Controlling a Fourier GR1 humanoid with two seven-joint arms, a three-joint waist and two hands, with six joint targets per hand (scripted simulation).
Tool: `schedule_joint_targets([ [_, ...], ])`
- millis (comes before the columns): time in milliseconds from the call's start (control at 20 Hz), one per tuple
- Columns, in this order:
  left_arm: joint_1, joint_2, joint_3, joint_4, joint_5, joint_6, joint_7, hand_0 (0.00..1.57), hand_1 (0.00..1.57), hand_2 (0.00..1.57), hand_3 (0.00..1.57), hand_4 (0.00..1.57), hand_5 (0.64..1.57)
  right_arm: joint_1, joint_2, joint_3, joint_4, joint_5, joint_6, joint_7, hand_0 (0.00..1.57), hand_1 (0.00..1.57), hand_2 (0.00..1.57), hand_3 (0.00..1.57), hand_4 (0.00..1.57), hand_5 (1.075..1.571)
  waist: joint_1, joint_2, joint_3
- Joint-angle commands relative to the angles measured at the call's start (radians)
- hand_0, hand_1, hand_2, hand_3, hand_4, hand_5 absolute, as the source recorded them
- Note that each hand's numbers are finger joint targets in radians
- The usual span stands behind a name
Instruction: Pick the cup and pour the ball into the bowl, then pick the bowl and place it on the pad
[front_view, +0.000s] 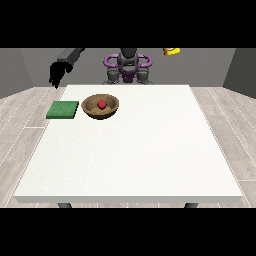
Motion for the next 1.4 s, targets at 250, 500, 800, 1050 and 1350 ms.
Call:
schedule_joint_targets([
  [250, -0.027, 0.186, 0.267, -0.052, 0.413, -0.38, -0.035, 0.0, 0.0, 0.0, 0.0, 1.06, 1.558, -0.006, 0.085, -0.023, 0.096, 0.012, -0.065, -0.151, 0.0, 0.0, 0.0, 0.0, 0.74, 1.565, 0.102, 0.131, 0.0099],
  [500, 0.039, 0.259, 0.304, -0.09, 0.455, -0.442, -0.08, 0.0, 0.0, 0.0, 0.0, 1.02, 1.56, -0.087, 0.067, -0.028, 0.216, 0.005, -0.028, -0.222, 0.0, 0.0, 0.0, 0.0, 0.7, 1.565, 0.086, 0.193, 0.0102],
  [800, 0.095, 0.321, 0.336, -0.13, 0.505, -0.47, -0.024, 0.0, 0.0, 0.0, 0.0, 1.01, 1.536, -0.15, 0.106, 0.031, 0.327, 0.059, -0.067, -0.267, 0.0, 0.0, 0.0, 0.0, 0.57, 1.559, 0.036, 0.164, 0.01],
  [1050, 0.127, 0.389, 0.383, -0.161, 0.551, -0.517, -0.044, 0.0, 0.0, 0.0, 0.0, 1.01, 1.536, -0.178, 0.11, 0.024, 0.426, 0.06, -0.041, -0.37, 0.0, 0.0, 0.0, 0.0, 0.52, 1.554, 0.035, 0.22, 0.01],
  [1350, 0.137, 0.391, 0.392, -0.22, 0.589, -0.511, -0.022, 0.0, 0.0, 0.0, 0.0, 1.01, 1.539, -0.188, 0.044, -0.005, 0.474, 0.045, 0.005, -0.418, 0.0, 0.0, 0.0, 0.0, 0.47, 1.548, 0.051, 0.269, 0.0103],
])
